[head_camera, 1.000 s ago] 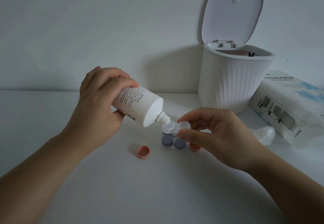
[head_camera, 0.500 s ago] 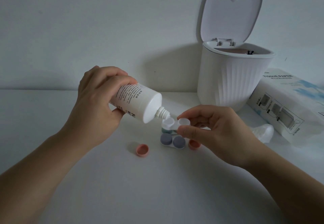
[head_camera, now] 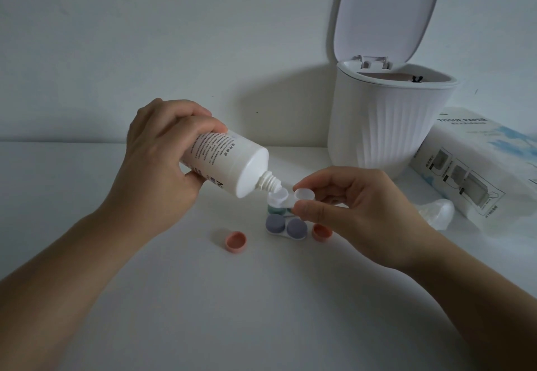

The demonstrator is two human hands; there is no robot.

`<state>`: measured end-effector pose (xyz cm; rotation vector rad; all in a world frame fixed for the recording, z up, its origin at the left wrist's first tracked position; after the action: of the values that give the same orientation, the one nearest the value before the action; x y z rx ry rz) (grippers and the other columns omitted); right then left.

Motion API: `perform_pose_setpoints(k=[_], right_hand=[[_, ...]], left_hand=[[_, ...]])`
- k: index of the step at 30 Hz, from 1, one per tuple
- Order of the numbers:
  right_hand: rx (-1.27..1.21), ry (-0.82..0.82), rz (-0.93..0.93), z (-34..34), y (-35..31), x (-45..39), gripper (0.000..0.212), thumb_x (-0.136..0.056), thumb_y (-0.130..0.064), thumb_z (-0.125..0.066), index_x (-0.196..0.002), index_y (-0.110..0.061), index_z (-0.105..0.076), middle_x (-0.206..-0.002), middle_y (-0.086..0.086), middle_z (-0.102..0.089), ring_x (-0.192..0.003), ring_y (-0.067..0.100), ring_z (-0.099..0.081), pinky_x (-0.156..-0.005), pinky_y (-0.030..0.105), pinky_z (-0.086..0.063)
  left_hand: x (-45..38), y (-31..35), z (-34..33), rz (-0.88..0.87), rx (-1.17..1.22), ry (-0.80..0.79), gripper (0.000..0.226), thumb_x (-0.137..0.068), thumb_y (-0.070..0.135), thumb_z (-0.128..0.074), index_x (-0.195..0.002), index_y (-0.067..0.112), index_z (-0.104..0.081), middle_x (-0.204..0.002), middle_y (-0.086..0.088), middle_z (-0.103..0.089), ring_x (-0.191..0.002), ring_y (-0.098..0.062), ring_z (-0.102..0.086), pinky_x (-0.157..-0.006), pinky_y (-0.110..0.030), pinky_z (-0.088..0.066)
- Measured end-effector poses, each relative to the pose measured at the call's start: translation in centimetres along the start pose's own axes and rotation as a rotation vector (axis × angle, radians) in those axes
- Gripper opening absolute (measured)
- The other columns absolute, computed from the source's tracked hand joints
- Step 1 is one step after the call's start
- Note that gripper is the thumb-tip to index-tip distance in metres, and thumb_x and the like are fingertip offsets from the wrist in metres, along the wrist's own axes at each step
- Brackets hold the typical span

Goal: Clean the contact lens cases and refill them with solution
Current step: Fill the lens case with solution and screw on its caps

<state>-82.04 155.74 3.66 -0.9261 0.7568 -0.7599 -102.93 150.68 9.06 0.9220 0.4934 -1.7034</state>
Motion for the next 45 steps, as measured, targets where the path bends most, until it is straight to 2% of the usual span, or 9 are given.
perform_pose_setpoints(k=[5,11,15,23,25,28,30,37,45], right_hand=[[-0.003,-0.007,-0.001,-0.11,0.09,-0.03,0.008,-0.084,-0.017,-0.079,-0.091,-0.019,-0.076,-0.075,0.003,-0.075,-0.055,0.021,-0.064,-0.059,0.032,-0.057],[-0.017,-0.001,0.005,-0.05,0.09,-0.08,0.009,-0.083,-0.018,-0.079,-0.092,-0.018,-0.076,-0.076,0.004,-0.076,-0.055,0.021,-0.064,-0.059,0.032,-0.058],[-0.026,0.002,0.023,0.09,-0.03,-0.08,0.008,-0.084,-0.019,-0.078,-0.091,-0.016,-0.076,-0.078,0.006,-0.076,-0.055,0.025,-0.065,-0.059,0.039,-0.058],[-0.034,0.011,0.036,0.29,0.07,-0.14,0.006,-0.085,-0.021,-0.078,-0.090,-0.019,-0.077,-0.079,0.003,-0.077,-0.053,0.022,-0.064,-0.060,0.039,-0.059],[-0.029,0.014,0.039,0.32,0.07,-0.16,0.005,-0.085,-0.021,-0.079,-0.090,-0.020,-0.077,-0.079,0.002,-0.077,-0.054,0.022,-0.065,-0.061,0.037,-0.060],[-0.020,0.023,0.040,0.38,0.11,-0.21,0.005,-0.085,-0.021,-0.079,-0.090,-0.022,-0.077,-0.080,0.001,-0.078,-0.062,0.033,-0.069,-0.062,0.037,-0.060],[-0.018,0.028,0.038,0.44,0.13,-0.23,0.005,-0.085,-0.021,-0.079,-0.090,-0.021,-0.077,-0.080,0.000,-0.078,-0.069,0.037,-0.070,-0.063,0.031,-0.060],[-0.022,0.028,0.031,0.43,0.09,-0.18,0.007,-0.084,-0.022,-0.080,-0.090,-0.022,-0.077,-0.081,-0.003,-0.078,-0.074,0.035,-0.072,-0.066,0.029,-0.060],[-0.036,-0.003,0.020,0.16,0.11,-0.13,0.007,-0.085,-0.022,-0.079,-0.091,-0.020,-0.077,-0.079,0.002,-0.077,-0.054,0.020,-0.064,-0.060,0.033,-0.059]], left_hand=[[-0.16,0.04,0.08,-0.013,-0.009,0.015,0.051,-0.061,-0.008,-0.087,-0.109,0.005,-0.072,-0.118,-0.015,-0.062,-0.106,-0.040,-0.055,-0.102,-0.044,-0.038],[-0.07,0.08,0.09,-0.015,-0.006,0.016,0.054,-0.061,-0.009,-0.086,-0.111,0.006,-0.071,-0.119,-0.013,-0.061,-0.108,-0.038,-0.054,-0.101,-0.038,-0.036],[-0.01,-0.06,0.01,0.001,0.011,0.009,0.058,-0.060,-0.010,-0.085,-0.113,0.006,-0.070,-0.120,-0.013,-0.061,-0.111,-0.038,-0.054,-0.100,-0.037,-0.036],[0.13,-0.38,0.11,0.047,0.049,0.009,0.063,-0.059,-0.010,-0.085,-0.117,0.007,-0.068,-0.123,-0.012,-0.059,-0.117,-0.032,-0.049,-0.099,-0.050,-0.044],[0.14,-0.46,0.21,0.049,0.048,0.014,0.063,-0.059,-0.010,-0.085,-0.117,0.007,-0.068,-0.123,-0.012,-0.059,-0.117,-0.032,-0.049,-0.099,-0.051,-0.044],[0.14,-0.46,0.24,0.055,0.045,0.018,0.063,-0.059,-0.011,-0.086,-0.117,0.007,-0.068,-0.123,-0.013,-0.059,-0.116,-0.032,-0.049,-0.099,-0.051,-0.043],[0.11,-0.39,0.23,0.055,0.044,0.020,0.063,-0.059,-0.010,-0.086,-0.117,0.007,-0.068,-0.123,-0.013,-0.059,-0.116,-0.034,-0.049,-0.099,-0.051,-0.044],[0.04,-0.14,0.31,0.050,0.039,0.024,0.062,-0.059,-0.011,-0.084,-0.117,0.006,-0.069,-0.123,-0.014,-0.059,-0.117,-0.032,-0.048,-0.099,-0.052,-0.044],[0.00,0.13,0.30,0.023,0.022,0.030,0.060,-0.059,-0.014,-0.082,-0.114,0.007,-0.069,-0.121,-0.012,-0.059,-0.115,-0.032,-0.048,-0.097,-0.048,-0.043]])
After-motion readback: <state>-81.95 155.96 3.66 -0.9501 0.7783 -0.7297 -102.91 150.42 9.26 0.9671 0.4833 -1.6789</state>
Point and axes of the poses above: each hand's wrist, its own x-axis away from the middle knuckle, its own z-axis out of the back of the hand, y = z × x, the point moved 10 cm from there along -x, towards the middle knuckle
